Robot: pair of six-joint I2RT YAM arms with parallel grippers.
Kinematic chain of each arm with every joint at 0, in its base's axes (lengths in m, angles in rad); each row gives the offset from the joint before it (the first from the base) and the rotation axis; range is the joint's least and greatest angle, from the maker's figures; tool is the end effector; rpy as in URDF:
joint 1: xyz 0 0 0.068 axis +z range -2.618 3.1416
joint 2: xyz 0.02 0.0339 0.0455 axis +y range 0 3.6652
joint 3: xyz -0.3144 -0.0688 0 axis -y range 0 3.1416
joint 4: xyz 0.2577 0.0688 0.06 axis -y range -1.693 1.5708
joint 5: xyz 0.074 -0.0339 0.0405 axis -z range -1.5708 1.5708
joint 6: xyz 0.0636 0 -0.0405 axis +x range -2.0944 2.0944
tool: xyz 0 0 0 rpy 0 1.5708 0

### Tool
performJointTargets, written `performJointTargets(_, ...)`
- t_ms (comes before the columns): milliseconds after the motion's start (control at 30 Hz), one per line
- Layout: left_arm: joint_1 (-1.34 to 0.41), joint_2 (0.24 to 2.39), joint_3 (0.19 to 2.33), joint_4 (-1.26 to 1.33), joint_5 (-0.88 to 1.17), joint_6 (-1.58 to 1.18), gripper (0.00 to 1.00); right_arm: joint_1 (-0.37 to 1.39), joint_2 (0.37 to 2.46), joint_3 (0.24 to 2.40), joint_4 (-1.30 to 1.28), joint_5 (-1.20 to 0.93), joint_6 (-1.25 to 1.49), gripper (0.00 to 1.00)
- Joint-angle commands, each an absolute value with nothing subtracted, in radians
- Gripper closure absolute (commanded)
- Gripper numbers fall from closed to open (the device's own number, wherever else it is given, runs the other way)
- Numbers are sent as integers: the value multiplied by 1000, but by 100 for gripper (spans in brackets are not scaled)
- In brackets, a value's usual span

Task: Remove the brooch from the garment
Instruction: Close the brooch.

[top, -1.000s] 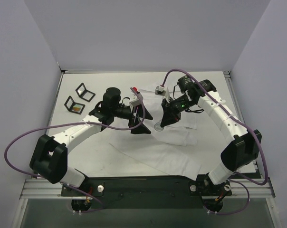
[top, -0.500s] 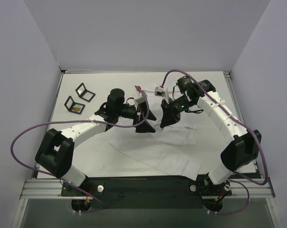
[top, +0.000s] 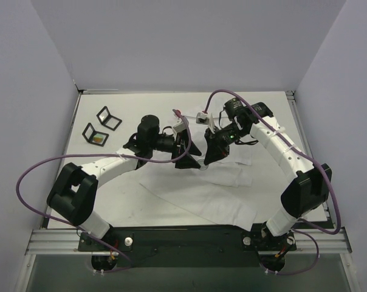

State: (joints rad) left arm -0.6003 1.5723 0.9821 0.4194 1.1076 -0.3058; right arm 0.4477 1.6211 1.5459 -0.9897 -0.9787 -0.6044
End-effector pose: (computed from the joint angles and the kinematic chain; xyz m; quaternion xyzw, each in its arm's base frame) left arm 0.2723 -0.2553 0.3169 0.4306 0.5938 -0.6015 0.3166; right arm 0.2930 0.1992 0.3722 -0.5308 0.6799 0.4364 0.2558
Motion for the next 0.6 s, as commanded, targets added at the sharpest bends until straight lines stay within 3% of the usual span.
performJointTargets(0,-606,1574,960,543,1150,-357,20,451,1626,1562,-1032,-1048,-637,100)
performJointTargets(567,-627,1555,951,500,1134,-284,27,416,1663,1575,-1063,-1121,-652,100)
